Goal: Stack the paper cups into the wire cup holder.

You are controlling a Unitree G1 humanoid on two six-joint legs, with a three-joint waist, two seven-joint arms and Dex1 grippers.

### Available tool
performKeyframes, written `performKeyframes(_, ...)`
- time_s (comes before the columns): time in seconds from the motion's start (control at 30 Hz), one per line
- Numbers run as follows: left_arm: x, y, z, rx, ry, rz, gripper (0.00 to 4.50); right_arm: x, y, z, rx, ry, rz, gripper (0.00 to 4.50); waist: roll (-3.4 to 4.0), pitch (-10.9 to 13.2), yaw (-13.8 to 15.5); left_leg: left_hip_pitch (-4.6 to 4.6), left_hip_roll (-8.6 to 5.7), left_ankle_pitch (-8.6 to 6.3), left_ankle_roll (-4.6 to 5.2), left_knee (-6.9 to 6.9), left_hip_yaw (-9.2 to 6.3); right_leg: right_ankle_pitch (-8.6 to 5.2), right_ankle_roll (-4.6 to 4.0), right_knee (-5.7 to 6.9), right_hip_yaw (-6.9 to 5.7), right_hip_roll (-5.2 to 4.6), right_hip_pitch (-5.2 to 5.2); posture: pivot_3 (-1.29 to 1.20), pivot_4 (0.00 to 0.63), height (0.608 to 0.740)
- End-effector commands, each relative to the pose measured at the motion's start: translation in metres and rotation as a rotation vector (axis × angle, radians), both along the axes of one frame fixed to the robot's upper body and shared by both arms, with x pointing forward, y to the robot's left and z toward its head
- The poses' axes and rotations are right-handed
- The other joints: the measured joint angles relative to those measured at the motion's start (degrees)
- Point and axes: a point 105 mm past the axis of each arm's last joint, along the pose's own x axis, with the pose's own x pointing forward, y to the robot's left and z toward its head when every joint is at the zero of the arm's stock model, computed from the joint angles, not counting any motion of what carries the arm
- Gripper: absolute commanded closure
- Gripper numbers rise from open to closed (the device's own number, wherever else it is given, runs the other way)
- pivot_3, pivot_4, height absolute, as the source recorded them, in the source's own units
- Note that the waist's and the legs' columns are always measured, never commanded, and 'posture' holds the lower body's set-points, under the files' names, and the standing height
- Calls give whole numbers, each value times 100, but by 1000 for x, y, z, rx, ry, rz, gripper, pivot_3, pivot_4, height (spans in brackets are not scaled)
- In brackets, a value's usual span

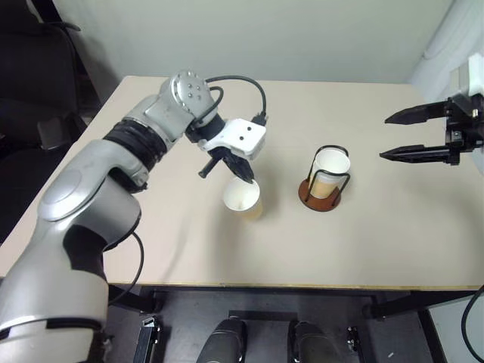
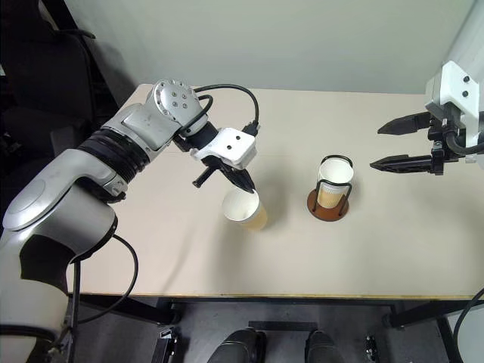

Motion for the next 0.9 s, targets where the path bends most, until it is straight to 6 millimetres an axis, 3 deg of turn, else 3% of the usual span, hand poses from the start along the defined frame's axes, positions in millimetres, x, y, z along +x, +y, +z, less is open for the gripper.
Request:
performKeyframes(0.03,-4,-4,18,-32,-18,-27,4450,-2,-1,5,-13,-33,6,988,0,0,0,0,0,1,-2,0,0,0,0,0,0,0,0,0,150,740)
performKeyframes(0.23,-4,-2,17,-33,-16,-22,4450,0,-3,7,-21,-39,5,988,0,0,1,0,0,5,-8,1,0,0,0,0,1,0,0,0,150,740)
performKeyframes(0.9,-1,-1,17,-31,-25,-11,4450,-3,8,46,69,-164,28,988,0,0,0,0,0,13,-24,-9,-2,-9,-16,0,-2,0,-3,0,150,740)
